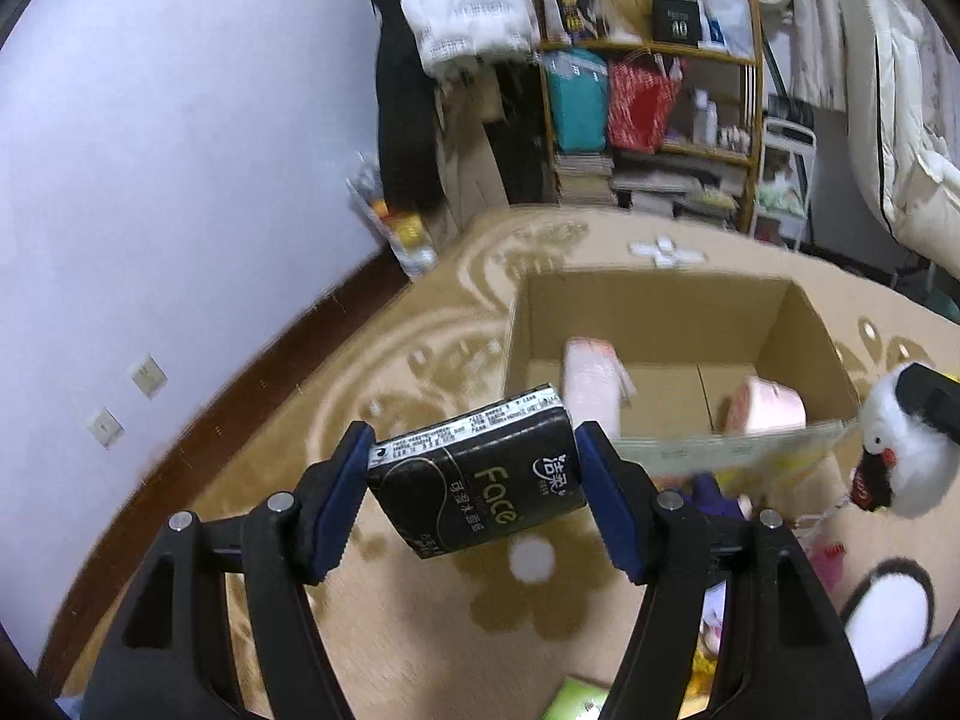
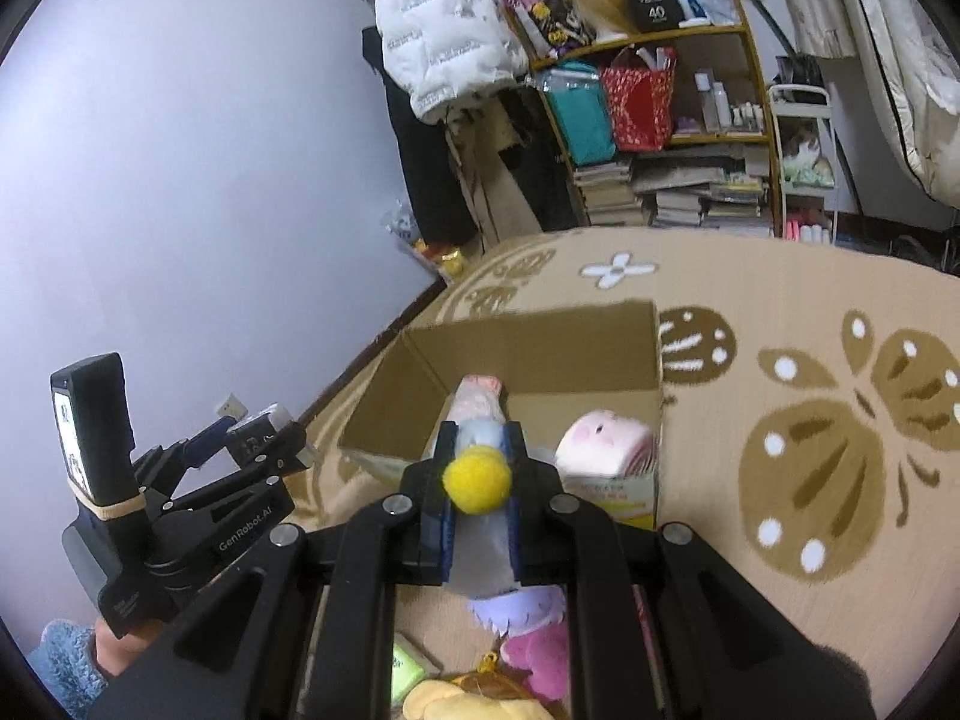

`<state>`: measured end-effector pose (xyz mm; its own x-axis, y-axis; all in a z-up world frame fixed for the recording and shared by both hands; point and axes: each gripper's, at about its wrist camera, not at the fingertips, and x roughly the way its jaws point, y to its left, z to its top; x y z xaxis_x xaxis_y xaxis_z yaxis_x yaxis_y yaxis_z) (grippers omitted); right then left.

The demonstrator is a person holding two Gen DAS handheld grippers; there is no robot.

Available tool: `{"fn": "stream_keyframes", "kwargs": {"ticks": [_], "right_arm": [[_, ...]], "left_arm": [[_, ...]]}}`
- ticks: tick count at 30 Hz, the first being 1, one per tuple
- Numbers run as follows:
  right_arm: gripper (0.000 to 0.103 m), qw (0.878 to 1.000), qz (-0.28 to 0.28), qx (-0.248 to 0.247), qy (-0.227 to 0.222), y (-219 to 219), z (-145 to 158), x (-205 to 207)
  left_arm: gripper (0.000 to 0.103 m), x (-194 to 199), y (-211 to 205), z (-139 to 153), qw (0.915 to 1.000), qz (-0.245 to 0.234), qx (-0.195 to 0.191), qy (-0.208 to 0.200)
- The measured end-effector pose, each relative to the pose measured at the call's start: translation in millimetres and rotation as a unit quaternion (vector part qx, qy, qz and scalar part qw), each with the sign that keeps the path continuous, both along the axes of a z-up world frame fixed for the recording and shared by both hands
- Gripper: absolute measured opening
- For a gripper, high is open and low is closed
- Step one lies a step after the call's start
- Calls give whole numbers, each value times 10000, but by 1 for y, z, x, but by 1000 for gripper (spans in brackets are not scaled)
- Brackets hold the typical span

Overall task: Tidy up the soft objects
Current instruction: 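Lift the duck plush and tissue pack and carry both over the box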

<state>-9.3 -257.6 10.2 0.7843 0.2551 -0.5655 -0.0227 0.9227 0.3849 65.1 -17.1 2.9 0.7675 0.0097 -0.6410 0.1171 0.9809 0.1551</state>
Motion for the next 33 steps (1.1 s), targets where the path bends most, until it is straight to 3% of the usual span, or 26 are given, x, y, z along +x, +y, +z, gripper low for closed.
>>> {"fn": "stream_keyframes", "kwargs": {"ticks": [7,16,23,33], "right_arm": [[14,9991,-27,-91,-412,-4,25,6],[14,9907,-191,-444,-1273,7,59,3],[14,9892,-198,-601,-1322,5,60,17],[14,9935,-107,-555,-992,-3,38,41]], "left_arm": [[67,8,-13,17,9994,-160,76,-297],[67,14,-38,25,9955,-421,407,-747],[67,34,-44,22,9952,-426,453,-751],[68,52,-46,16,9967,-403,249,-655]]}}
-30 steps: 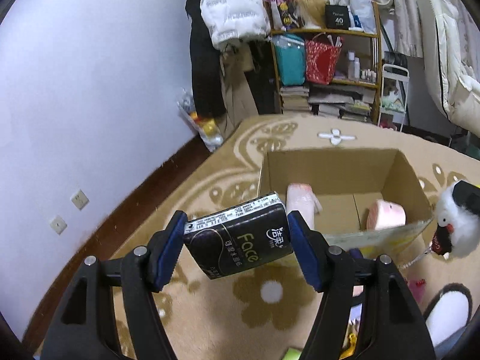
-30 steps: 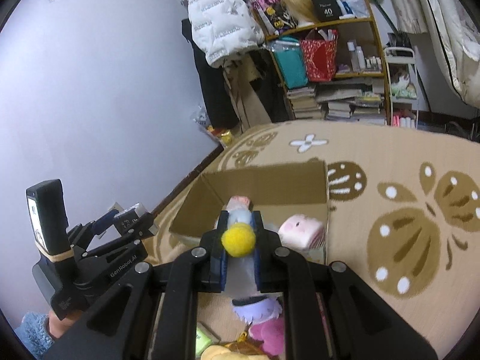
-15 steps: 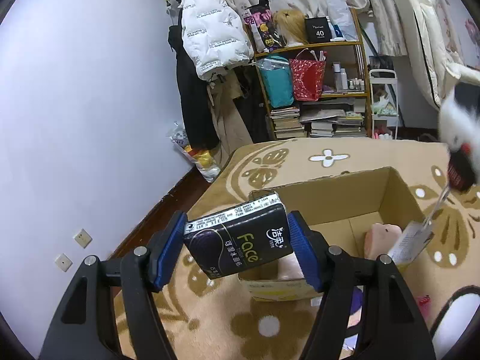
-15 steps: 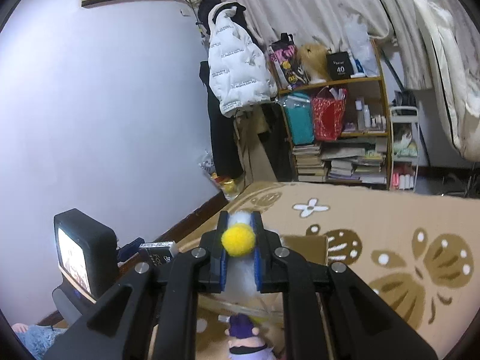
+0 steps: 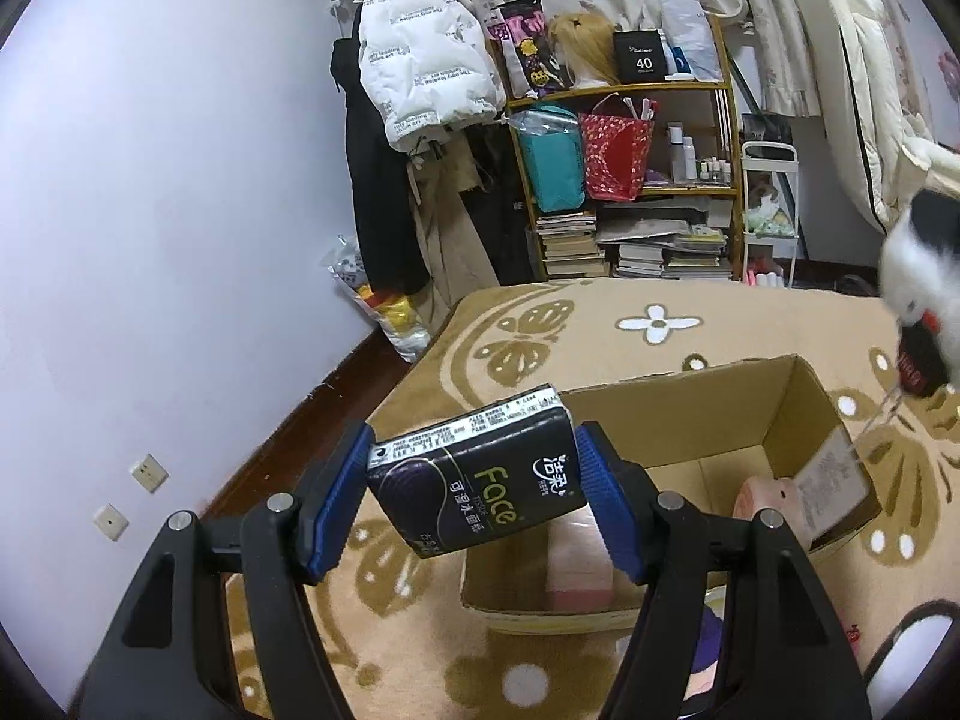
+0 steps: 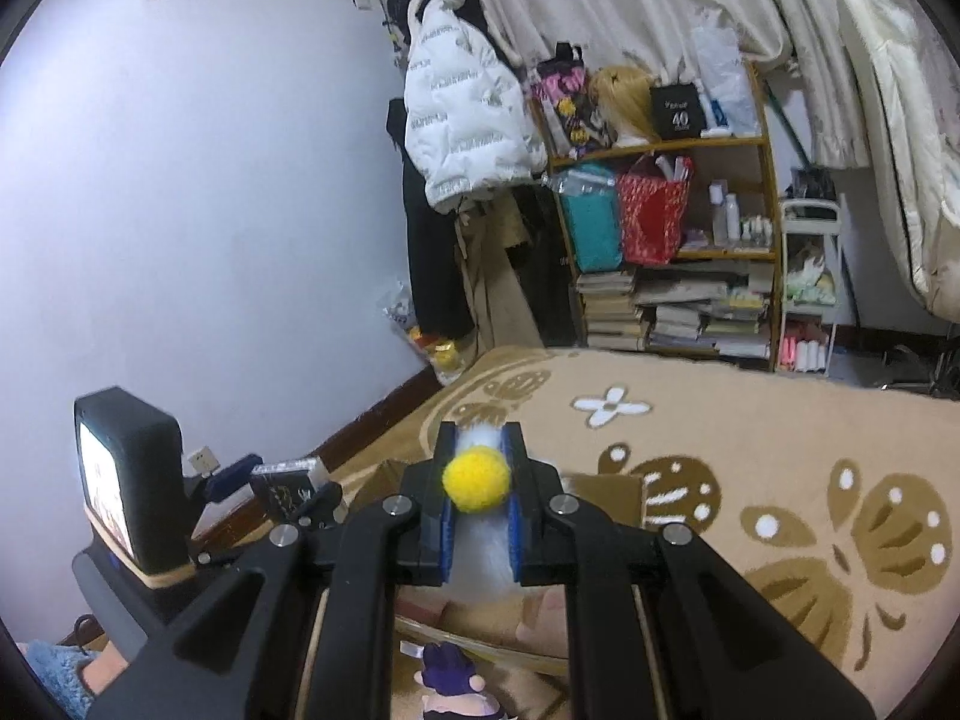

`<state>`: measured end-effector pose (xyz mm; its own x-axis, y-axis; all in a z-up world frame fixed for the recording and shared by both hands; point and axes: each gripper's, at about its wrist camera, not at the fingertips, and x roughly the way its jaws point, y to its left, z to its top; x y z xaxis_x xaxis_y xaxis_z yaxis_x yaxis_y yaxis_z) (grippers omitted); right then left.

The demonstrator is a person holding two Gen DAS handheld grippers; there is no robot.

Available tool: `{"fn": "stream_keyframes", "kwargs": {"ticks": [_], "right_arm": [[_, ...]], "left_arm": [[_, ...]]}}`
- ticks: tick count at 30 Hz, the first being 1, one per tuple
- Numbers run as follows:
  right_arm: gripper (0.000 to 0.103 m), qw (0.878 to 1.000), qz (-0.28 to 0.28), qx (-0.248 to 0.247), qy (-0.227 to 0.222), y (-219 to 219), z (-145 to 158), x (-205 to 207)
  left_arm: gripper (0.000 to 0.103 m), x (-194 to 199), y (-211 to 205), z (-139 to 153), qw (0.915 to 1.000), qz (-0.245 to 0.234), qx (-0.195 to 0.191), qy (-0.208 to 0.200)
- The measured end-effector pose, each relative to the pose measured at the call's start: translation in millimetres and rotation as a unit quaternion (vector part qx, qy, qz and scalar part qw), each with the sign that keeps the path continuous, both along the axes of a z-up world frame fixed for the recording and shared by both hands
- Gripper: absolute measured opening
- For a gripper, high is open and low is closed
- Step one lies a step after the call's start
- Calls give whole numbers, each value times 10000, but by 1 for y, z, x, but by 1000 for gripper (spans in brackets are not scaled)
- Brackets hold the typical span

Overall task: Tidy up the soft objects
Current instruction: 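Lift the duck plush and tissue pack and carry both over the box, then open the right tool to drop the duck plush while the left tool releases the Face pack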

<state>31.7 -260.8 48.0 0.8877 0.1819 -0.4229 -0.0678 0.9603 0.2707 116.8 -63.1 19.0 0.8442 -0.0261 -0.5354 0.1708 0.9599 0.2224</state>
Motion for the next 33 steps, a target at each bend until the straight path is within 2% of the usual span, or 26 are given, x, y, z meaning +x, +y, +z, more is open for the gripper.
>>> {"fn": "stream_keyframes", "kwargs": {"ticks": [9,13,20,25,26,27,28,29,30,33], "right_arm": [[14,9988,-13,-113,479,-3,-38,17],[14,9974,29,-89,713,-4,-52,23],[17,9949,83,-119,996,-2,-68,32],[20,9944,65,-61,1055,-5,-70,33],[25,9943,55,-71,1063,-5,-70,33],[34,9943,37,-70,1059,-5,-69,33],[39,9945,13,-46,1042,-6,-69,32],[50,9947,-26,-34,1027,-6,-68,31],[57,9950,-87,-20,992,-7,-67,30],[66,9959,-93,79,901,-10,-63,27]], "left_arm": [[68,12,6,-12,9996,107,-148,218],[69,15,3,-16,9997,83,-61,218],[69,16,-4,-27,9994,17,62,328],[73,15,-2,-27,9995,85,-36,314],[80,15,-1,-26,9995,112,-51,289],[85,14,-1,-25,9996,148,-70,228],[85,13,0,-24,9996,170,-84,188],[86,12,0,-23,9996,183,-100,169],[89,13,1,-22,9996,197,-111,182],[101,11,3,-20,9995,254,-107,166]]}}
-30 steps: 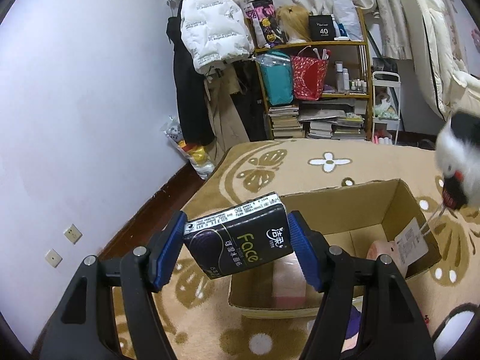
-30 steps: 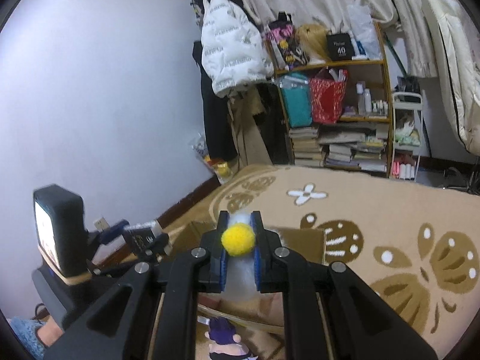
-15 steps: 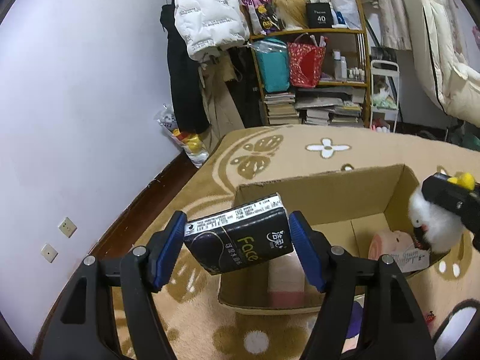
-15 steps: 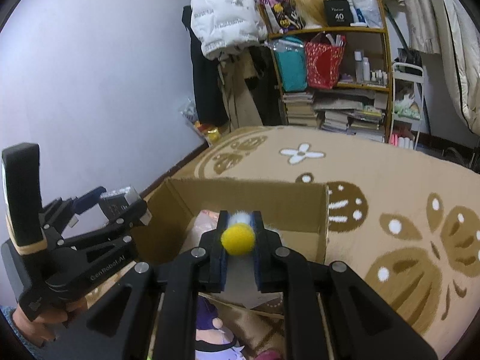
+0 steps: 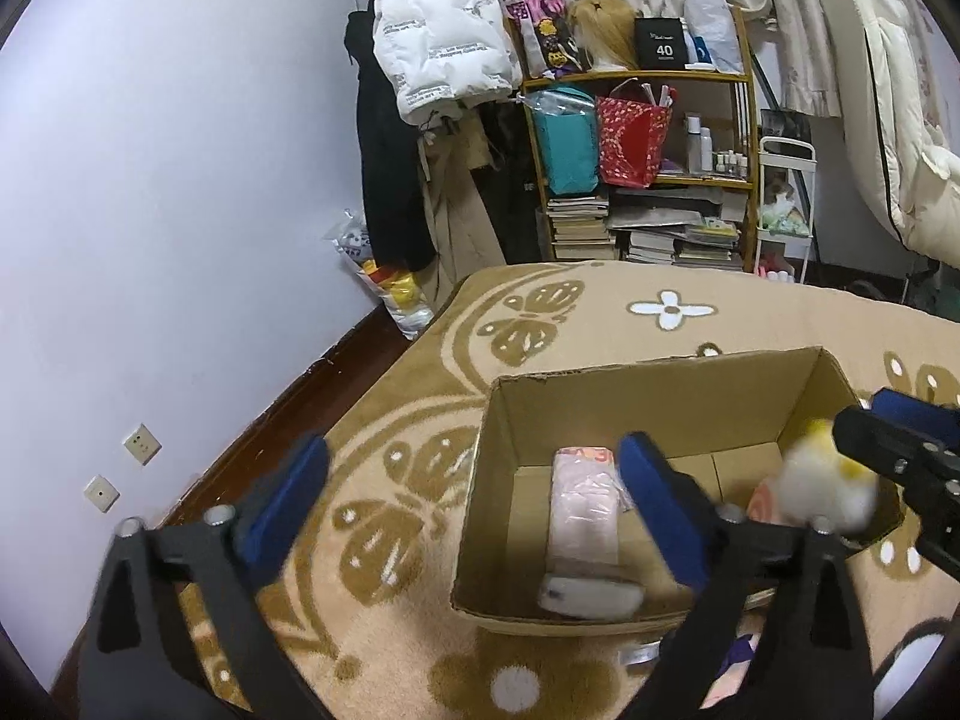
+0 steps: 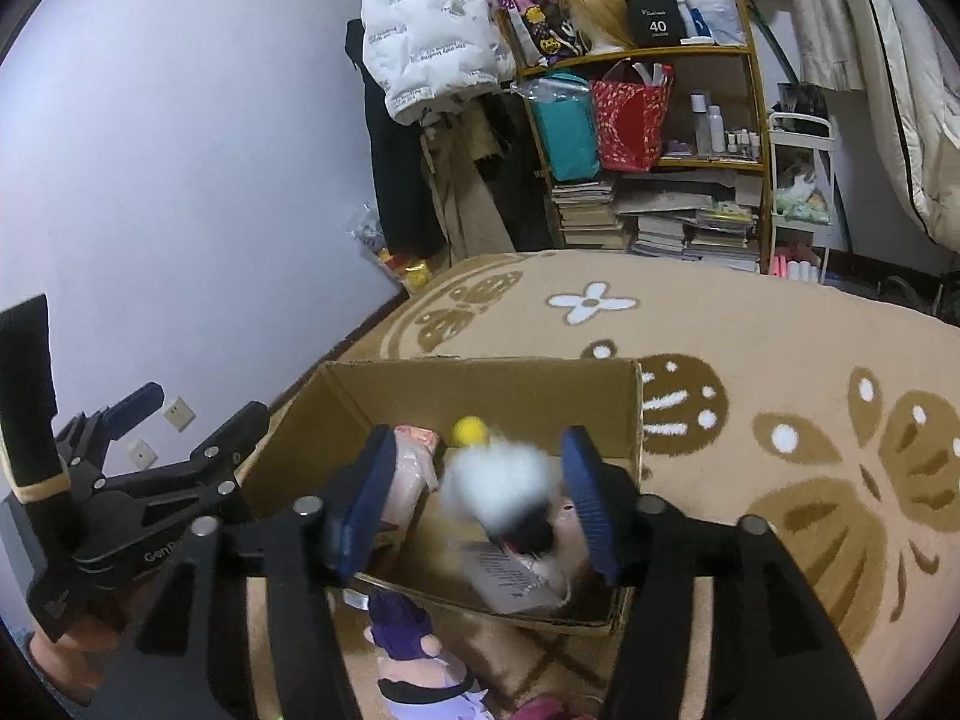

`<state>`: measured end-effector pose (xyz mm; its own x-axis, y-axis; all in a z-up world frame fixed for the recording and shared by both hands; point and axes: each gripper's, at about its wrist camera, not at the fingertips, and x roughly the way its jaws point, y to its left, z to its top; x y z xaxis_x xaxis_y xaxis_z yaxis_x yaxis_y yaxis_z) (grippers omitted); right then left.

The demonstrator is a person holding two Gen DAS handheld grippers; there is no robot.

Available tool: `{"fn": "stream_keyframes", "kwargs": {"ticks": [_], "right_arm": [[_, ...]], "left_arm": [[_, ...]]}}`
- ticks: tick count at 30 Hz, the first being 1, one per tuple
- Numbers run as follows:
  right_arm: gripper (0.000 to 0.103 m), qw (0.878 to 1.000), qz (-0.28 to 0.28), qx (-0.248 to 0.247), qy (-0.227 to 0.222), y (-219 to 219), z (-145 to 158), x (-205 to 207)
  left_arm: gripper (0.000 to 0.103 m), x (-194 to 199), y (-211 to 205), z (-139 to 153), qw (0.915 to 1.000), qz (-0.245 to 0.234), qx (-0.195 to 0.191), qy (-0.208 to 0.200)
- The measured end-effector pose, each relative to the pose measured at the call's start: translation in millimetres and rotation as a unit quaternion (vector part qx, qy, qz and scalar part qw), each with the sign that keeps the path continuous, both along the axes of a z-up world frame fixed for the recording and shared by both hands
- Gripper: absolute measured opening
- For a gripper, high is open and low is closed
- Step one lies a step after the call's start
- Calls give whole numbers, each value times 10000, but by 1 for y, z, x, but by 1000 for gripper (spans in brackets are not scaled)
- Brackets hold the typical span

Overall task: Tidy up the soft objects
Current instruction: 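Open the right tool to drop the duck plush while the left tool releases the Face pack, then move both tools down to the remaining soft items beside the box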

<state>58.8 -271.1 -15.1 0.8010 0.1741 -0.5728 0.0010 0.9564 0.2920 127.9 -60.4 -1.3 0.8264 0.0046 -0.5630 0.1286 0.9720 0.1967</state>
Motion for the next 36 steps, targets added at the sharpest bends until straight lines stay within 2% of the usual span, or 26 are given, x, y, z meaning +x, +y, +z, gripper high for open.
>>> {"fn": "stream_keyframes", "kwargs": {"ticks": [2,6,11,27,36], "right_arm": [[70,10000,-20,20,-31,-1,2,-1],[87,10000,-62,35,-47,-4,2,-4],[97,9998,-121,168,-19,-7,3,-8],[98,9995,-219,161,171,-5,9,-34],[98,9992,-224,147,291,-4,16,-61]], "left_arm": [[102,-2,2,2,10000,37,-11,-81],[103,1,6,5,9999,116,-80,13],[102,3,10,2,9997,148,57,186],[103,-21,7,15,9999,72,123,34],[103,-39,14,19,9993,-63,49,373]]}}
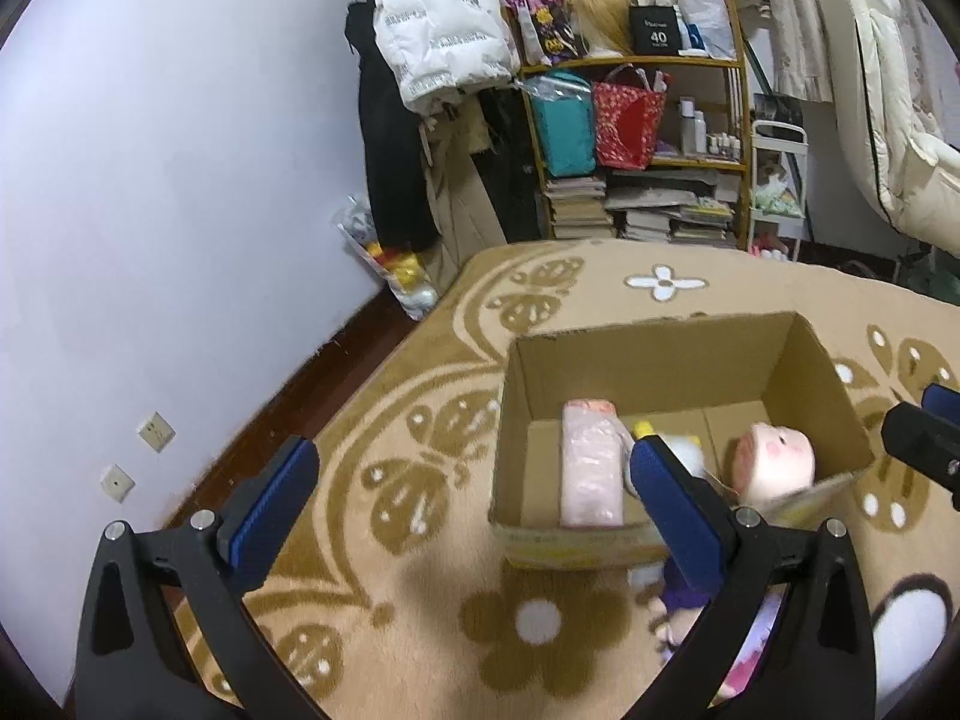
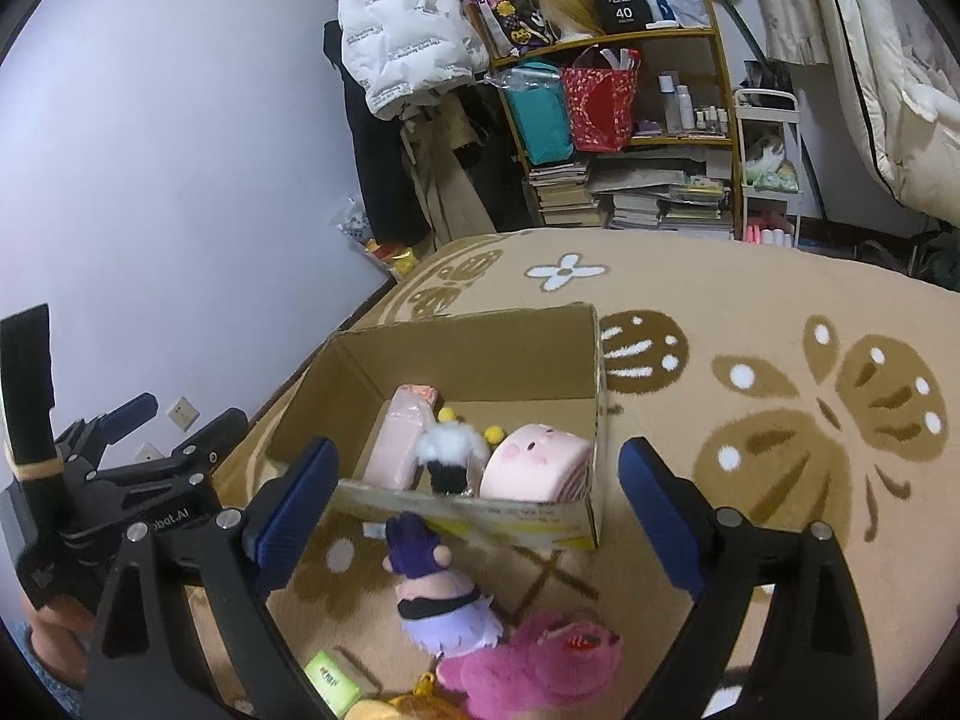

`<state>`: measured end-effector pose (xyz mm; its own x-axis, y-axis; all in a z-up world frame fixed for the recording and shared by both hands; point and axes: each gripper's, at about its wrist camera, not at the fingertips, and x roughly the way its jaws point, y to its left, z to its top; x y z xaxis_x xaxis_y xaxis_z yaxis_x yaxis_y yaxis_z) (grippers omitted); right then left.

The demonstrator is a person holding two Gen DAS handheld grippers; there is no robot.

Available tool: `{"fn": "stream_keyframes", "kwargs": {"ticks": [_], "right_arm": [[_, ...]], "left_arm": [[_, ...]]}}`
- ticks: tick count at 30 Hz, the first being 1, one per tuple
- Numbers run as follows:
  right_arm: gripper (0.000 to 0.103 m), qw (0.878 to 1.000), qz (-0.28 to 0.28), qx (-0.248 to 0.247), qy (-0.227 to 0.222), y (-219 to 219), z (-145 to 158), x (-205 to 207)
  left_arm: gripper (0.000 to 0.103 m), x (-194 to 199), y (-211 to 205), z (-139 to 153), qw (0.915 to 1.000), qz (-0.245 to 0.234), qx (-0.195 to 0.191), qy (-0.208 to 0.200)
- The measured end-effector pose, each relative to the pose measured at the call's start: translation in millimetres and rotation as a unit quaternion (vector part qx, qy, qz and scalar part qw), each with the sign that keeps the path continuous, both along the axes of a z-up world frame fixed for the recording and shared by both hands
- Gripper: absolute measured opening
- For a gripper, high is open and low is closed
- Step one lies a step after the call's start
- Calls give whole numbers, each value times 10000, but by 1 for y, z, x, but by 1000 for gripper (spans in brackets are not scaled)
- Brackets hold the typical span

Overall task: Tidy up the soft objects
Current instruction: 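Move both tools down to the remaining soft items beside the box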

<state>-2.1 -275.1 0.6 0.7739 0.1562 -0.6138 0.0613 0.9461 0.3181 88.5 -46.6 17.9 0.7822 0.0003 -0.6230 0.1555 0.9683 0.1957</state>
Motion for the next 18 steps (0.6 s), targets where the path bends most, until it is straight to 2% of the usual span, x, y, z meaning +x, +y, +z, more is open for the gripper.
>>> {"fn": "stream_keyframes", "kwargs": {"ticks": [5,11,14,18], "right_arm": [[98,9998,79,15,178,4,0,-13],[98,9990,209,104,393,15,-8,-33],[98,9978,356,3,562,22,-14,-36],[98,9959,476,-183,746,34,-19,-40]], "left_arm": [[103,-10,1,9,9996,-120,-54,236],[103,-24,-3,16,9987,-287,288,309],[103,-29,-7,18,9976,-355,526,277],[103,-38,-12,13,9950,-503,734,462]]}}
